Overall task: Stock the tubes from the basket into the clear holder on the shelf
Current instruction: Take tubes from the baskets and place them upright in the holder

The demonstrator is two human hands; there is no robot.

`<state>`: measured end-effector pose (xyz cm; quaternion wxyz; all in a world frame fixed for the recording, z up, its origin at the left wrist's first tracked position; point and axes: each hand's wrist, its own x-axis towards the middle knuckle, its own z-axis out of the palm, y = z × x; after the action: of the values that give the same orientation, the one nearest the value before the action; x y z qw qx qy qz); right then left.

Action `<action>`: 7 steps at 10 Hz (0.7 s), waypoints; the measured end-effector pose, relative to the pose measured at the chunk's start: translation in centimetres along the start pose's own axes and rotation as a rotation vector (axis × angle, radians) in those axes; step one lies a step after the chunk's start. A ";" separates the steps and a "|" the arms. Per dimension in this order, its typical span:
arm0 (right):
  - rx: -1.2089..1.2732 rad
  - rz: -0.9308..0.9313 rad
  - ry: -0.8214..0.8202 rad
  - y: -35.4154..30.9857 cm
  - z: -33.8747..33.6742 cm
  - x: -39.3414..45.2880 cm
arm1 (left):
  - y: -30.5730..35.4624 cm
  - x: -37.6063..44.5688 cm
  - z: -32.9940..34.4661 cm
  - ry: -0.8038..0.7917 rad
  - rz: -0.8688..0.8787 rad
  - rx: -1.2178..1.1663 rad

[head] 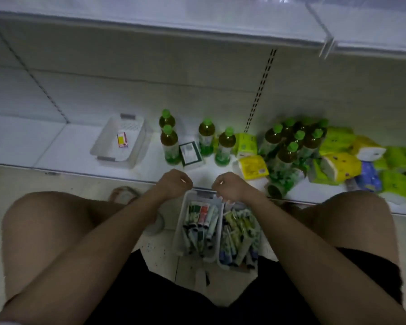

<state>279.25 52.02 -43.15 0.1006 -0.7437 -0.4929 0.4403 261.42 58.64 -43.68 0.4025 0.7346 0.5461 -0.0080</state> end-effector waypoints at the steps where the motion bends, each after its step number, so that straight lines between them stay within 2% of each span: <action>1: 0.056 0.099 -0.050 3.3 3.5 2.4 | -2.4 2.9 4.6 -0.043 -0.109 -0.048; 2: 0.095 0.135 -0.087 6.9 6.6 3.6 | -4.5 5.3 9.3 -0.097 -0.162 -0.005; 3: 0.066 0.194 -0.142 10.0 9.0 4.6 | -6.1 7.3 12.8 -0.191 -0.242 -0.106; 4: 0.034 0.244 -0.229 11.5 11.0 6.1 | -6.5 9.3 15.7 -0.212 -0.332 -0.273; 5: 0.045 0.267 -0.260 12.0 12.5 7.5 | -8.1 12.3 19.5 -0.234 -0.376 -0.283; 6: 0.092 0.276 -0.262 12.7 13.8 8.0 | -8.6 13.6 21.0 -0.320 -0.275 -0.148; 7: 0.144 0.308 -0.294 12.9 15.1 7.5 | -8.1 13.5 21.6 -0.320 -0.278 -0.319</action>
<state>277.11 47.51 -63.73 0.0121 -0.7289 -0.3501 0.5882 269.55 57.06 -69.04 0.5893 0.5691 0.5657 -0.0933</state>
